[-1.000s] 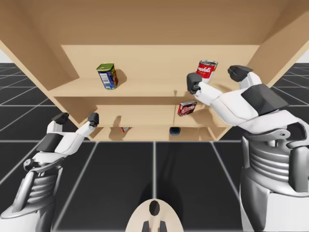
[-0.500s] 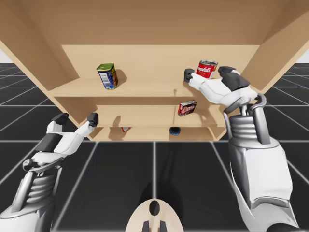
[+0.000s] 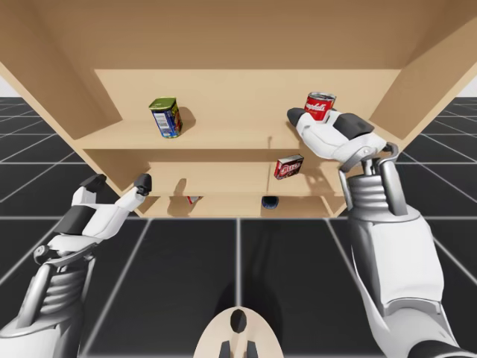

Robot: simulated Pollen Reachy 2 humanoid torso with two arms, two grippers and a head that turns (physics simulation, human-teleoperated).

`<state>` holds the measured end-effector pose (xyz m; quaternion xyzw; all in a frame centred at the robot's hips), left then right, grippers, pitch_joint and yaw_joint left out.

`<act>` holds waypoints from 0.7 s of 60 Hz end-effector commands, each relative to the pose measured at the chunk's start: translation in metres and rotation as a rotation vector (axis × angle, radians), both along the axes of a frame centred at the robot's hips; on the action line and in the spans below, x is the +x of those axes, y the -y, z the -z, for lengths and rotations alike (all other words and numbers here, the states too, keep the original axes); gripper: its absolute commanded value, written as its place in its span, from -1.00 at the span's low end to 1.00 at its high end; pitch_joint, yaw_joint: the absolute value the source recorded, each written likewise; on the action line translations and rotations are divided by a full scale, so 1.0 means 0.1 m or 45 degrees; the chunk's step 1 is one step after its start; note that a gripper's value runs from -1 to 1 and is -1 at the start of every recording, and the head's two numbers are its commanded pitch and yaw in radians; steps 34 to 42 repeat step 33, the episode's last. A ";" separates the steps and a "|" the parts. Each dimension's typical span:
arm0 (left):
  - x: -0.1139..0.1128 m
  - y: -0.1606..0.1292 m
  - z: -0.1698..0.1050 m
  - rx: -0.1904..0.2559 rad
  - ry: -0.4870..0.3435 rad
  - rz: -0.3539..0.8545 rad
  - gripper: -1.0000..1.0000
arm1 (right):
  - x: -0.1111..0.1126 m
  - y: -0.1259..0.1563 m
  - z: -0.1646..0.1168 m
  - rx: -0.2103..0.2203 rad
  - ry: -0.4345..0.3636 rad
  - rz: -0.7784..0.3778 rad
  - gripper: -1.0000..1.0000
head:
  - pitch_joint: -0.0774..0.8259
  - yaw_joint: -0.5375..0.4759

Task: Retrieve the soup can from the shelves.

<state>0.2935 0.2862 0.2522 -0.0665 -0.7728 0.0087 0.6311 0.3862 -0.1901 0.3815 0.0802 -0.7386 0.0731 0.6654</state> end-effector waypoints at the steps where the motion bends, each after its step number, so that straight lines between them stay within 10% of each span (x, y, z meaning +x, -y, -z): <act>1: 0.00 0.00 0.00 0.000 -0.001 0.001 -1.00 | -0.02 0.00 -0.02 -0.038 -0.268 0.108 1.00 | -0.32 -0.49; 42: 0.00 0.01 0.01 -0.002 -0.003 0.005 -1.00 | -1.01 -0.11 -0.26 -0.087 -0.007 0.070 1.00 | -0.33 -0.49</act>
